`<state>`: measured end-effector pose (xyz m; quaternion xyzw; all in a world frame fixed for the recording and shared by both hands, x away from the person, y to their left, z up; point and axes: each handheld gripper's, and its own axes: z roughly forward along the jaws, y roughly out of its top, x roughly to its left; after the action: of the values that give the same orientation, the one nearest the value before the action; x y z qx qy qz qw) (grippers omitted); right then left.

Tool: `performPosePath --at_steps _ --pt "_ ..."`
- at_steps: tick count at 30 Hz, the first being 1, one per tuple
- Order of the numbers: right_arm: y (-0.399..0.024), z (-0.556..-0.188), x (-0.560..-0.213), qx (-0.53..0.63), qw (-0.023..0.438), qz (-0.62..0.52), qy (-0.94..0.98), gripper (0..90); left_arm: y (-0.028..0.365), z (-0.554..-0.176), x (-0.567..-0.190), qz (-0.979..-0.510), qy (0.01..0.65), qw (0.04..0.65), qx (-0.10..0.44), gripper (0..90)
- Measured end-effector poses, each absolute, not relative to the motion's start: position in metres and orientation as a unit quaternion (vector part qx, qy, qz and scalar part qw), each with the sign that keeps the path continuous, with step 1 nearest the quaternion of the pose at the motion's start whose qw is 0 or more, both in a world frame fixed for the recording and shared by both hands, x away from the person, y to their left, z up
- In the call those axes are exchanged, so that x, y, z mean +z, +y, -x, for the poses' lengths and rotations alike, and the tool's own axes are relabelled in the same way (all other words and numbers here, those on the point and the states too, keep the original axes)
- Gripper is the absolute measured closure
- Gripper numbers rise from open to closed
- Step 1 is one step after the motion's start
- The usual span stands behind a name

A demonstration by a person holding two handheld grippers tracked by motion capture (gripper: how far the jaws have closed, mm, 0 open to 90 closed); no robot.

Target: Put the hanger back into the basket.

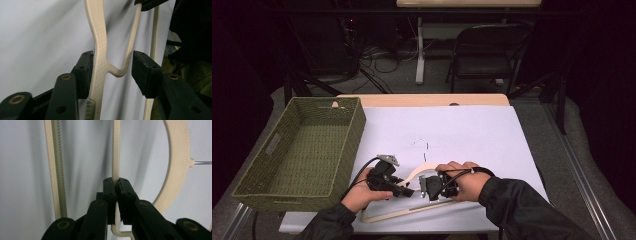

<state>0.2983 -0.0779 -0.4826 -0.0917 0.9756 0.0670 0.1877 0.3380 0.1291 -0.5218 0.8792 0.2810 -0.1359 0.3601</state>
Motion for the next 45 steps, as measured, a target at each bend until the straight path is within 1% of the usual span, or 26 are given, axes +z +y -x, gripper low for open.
performPosePath --at_steps 6,12,15,25,26,39,45 --pt "-0.0777 -0.2985 -0.4824 0.062 0.190 0.092 0.975 85.4 0.1314 -0.3384 -0.5207 -0.874 0.283 0.369 -0.142 59.0" --pt "-0.0776 -0.2985 -0.4822 0.064 0.191 0.093 0.975 85.3 0.1324 -0.3387 -0.5200 -0.873 0.280 0.369 -0.151 60.5" --pt "-0.0780 -0.2986 -0.4824 0.059 0.196 0.095 0.974 84.6 0.1322 -0.3374 -0.5198 -0.876 0.273 0.365 -0.158 64.1" --pt "-0.0782 -0.2997 -0.4827 0.056 0.199 0.091 0.974 83.7 0.1322 -0.3361 -0.5189 -0.876 0.266 0.367 -0.167 70.6" --pt "-0.0786 -0.3008 -0.4838 0.059 0.200 0.093 0.974 83.3 0.1312 -0.3352 -0.5192 -0.877 0.263 0.365 -0.168 73.1" --pt "-0.0783 -0.3015 -0.4846 0.052 0.200 0.088 0.974 83.6 0.1323 -0.3356 -0.5192 -0.871 0.255 0.376 -0.188 85.5" --pt "-0.0781 -0.3017 -0.4843 0.054 0.198 0.088 0.975 83.6 0.1324 -0.3352 -0.5186 -0.872 0.251 0.374 -0.189 86.3"
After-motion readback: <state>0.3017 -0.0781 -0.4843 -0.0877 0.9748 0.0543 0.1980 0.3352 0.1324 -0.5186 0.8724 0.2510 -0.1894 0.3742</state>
